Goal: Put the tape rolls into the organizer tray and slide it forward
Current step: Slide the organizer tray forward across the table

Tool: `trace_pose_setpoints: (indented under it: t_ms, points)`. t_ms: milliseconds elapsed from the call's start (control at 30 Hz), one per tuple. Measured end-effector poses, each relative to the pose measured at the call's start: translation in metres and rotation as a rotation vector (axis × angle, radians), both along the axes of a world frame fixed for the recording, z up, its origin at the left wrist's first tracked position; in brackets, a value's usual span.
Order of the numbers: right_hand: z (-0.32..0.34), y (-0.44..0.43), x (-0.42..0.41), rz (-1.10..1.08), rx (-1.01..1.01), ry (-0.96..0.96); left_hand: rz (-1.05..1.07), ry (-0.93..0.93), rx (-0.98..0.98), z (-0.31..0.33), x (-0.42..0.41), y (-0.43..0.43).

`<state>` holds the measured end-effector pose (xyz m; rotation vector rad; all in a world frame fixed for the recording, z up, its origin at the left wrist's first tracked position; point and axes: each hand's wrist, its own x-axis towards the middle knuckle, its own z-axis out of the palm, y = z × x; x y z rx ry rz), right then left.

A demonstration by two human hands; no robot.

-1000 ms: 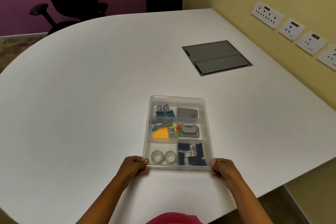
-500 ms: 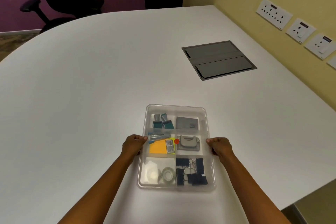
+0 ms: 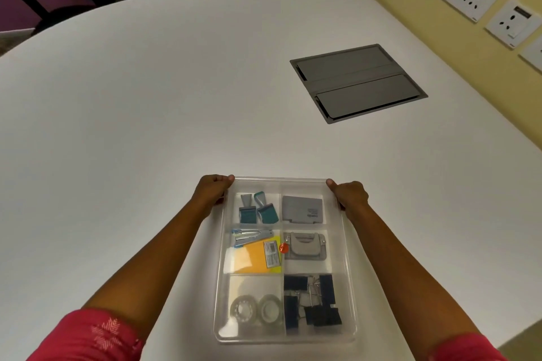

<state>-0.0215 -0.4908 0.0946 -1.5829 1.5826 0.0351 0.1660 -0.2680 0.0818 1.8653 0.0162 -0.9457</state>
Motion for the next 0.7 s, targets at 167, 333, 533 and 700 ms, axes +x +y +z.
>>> trace_pose_setpoints:
  t_ms: [167,333,533,700]
  points:
    - [-0.014,-0.007,-0.001,-0.090,0.161,-0.146,-0.051,0.056,0.127,-0.003,0.011,-0.009]
    - [-0.014,-0.007,-0.003,-0.107,0.194,-0.221,-0.058,0.048,0.139,0.000,0.010,-0.008]
    - [-0.004,0.032,-0.030,0.001,-0.112,-0.293,-0.141,-0.459,0.097,0.003,-0.038,0.020]
    - [-0.011,0.090,-0.080,0.298,-0.423,-0.389,-0.348,-0.709,0.045,-0.016,-0.107,0.066]
